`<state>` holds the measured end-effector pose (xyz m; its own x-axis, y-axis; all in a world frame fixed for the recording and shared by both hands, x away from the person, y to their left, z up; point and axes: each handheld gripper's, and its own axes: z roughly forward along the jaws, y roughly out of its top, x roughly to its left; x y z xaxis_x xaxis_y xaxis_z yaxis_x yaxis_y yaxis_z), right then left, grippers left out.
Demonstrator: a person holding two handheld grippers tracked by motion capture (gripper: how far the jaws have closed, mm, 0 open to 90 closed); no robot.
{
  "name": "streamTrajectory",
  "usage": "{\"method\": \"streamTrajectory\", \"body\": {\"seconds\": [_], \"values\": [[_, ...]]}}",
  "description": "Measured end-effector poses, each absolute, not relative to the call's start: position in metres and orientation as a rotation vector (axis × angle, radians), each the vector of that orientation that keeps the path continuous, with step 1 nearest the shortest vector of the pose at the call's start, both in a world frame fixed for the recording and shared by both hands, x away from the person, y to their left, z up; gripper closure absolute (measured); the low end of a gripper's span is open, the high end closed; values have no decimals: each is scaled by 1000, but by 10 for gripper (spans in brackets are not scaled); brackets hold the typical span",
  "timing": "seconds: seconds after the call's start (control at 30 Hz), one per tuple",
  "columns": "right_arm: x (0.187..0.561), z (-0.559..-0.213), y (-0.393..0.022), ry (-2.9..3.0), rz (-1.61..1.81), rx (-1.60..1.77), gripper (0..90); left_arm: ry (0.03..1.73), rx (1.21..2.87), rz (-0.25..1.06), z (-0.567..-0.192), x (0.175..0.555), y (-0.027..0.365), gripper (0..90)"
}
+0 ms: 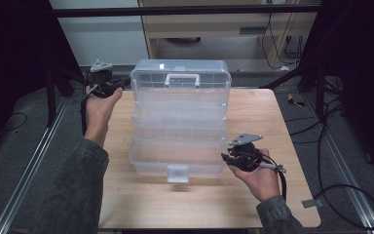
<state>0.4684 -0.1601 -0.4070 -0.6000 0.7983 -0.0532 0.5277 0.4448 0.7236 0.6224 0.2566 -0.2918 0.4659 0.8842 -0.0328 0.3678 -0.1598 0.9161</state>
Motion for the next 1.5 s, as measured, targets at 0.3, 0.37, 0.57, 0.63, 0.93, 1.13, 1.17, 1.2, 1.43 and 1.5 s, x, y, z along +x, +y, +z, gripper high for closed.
{"method": "streamTrajectory", "body": {"seconds": [0.3, 0.37, 0.57, 0.63, 0.93, 1.13, 1.17, 1.2, 1.43, 1.5], "values": [[469, -407, -160, 2316, 955, 1120, 668, 1096, 1712, 665, -293, 618, 264, 863], [469, -407, -160, 2317, 952, 1123, 667, 1091, 1709, 668, -294, 612, 265, 860], [470, -407, -162, 2321, 938, 1141, 651, 1063, 1696, 683, -299, 582, 274, 841], [469, -407, -161, 2319, 936, 1139, 651, 1060, 1695, 681, -300, 579, 275, 828], [468, -407, -160, 2307, 926, 1125, 657, 1020, 1732, 699, -313, 542, 276, 793], [467, -400, -168, 2276, 994, 1124, 639, 1004, 1736, 711, -324, 525, 277, 734], [467, -398, -169, 2267, 1000, 1130, 629, 998, 1736, 708, -326, 523, 276, 722], [467, -395, -172, 2256, 1005, 1126, 618, 992, 1745, 714, -330, 519, 275, 707], [471, -381, -189, 2219, 995, 1125, 528, 965, 1751, 739, -351, 499, 273, 507], [473, -378, -195, 2207, 971, 1144, 485, 981, 1746, 738, -357, 493, 274, 447]]}}
